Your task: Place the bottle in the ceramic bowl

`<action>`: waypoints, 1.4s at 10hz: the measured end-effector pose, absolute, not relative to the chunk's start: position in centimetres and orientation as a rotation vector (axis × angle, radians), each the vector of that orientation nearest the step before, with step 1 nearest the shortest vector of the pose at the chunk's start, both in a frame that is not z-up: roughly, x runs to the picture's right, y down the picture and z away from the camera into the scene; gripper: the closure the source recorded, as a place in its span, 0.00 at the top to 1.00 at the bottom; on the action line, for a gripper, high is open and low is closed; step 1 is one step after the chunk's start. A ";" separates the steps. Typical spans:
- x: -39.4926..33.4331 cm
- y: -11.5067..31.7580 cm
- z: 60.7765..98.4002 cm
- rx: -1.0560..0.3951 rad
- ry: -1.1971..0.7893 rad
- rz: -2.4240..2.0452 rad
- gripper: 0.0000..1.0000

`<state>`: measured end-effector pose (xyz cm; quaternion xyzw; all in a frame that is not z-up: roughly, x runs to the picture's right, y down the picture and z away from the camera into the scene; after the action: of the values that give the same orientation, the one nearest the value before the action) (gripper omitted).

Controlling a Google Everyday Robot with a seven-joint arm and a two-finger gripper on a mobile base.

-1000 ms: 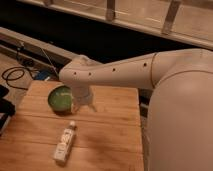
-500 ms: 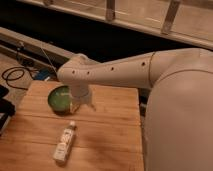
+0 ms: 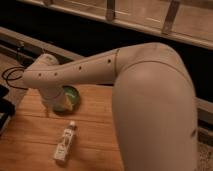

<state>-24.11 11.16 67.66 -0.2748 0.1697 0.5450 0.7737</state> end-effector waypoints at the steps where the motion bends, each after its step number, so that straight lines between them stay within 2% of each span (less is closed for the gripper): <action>1: -25.9 12.0 67.2 -0.600 0.362 1.162 0.65; 7: -25.1 12.8 68.3 -0.623 0.377 1.166 0.65; 11: -22.4 18.7 73.3 -0.717 0.413 1.205 0.65; 14: -21.8 22.0 74.7 -0.765 0.457 1.223 0.65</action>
<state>-21.75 21.96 74.74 -0.3472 0.2075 0.5548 0.7270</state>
